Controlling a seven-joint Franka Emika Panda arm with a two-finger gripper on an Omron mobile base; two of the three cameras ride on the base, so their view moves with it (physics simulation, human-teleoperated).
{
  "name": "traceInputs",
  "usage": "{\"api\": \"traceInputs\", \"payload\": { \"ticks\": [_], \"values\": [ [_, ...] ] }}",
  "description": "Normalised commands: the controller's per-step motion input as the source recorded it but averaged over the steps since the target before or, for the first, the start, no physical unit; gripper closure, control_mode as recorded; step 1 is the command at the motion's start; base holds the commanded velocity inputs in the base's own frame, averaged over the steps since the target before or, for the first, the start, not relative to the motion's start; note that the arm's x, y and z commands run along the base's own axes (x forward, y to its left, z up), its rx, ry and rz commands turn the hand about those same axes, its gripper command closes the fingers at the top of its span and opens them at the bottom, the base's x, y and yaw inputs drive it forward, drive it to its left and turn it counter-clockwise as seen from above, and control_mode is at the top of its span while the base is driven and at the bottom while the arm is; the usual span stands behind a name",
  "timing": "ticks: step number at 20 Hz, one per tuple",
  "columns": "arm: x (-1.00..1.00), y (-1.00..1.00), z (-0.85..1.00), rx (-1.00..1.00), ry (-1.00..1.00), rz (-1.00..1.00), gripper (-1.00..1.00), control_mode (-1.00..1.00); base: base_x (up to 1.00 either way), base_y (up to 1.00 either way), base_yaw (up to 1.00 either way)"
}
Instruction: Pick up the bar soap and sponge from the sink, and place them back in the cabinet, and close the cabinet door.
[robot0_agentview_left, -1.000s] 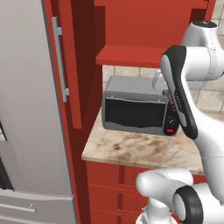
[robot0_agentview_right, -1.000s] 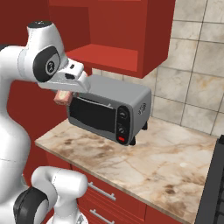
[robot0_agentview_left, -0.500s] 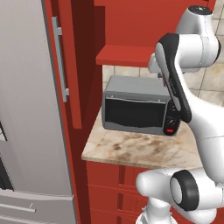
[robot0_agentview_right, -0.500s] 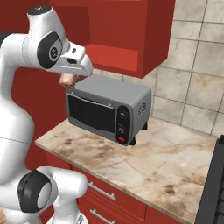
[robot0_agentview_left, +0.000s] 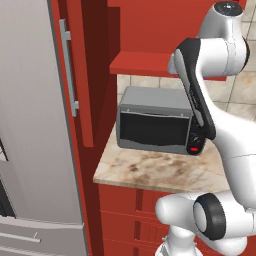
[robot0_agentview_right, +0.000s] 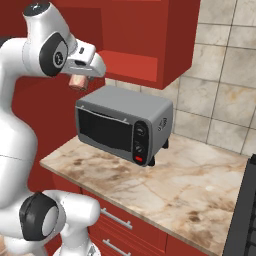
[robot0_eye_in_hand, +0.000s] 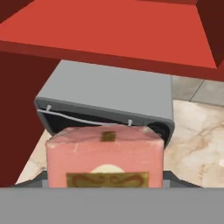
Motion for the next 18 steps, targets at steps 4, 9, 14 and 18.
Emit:
{"api": "traceInputs", "payload": {
  "ticks": [4, 9, 14, 18],
  "values": [
    [0.34, 0.0, 0.0, -0.05, -0.22, -0.03, 1.0, -1.0, 0.0, 0.0, 0.0],
    [0.57, 0.0, 0.0, -0.01, -0.11, -0.08, 1.0, -1.0, 0.0, 0.0, 0.0],
    [0.6, 0.0, 0.08, 0.0, -0.01, -0.08, 1.0, -1.0, 0.0, 0.0, 0.0],
    [0.4, 0.0, 0.24, 0.0, 0.0, -0.01, 1.0, -1.0, 0.0, 0.0, 0.0]
  ]
}}
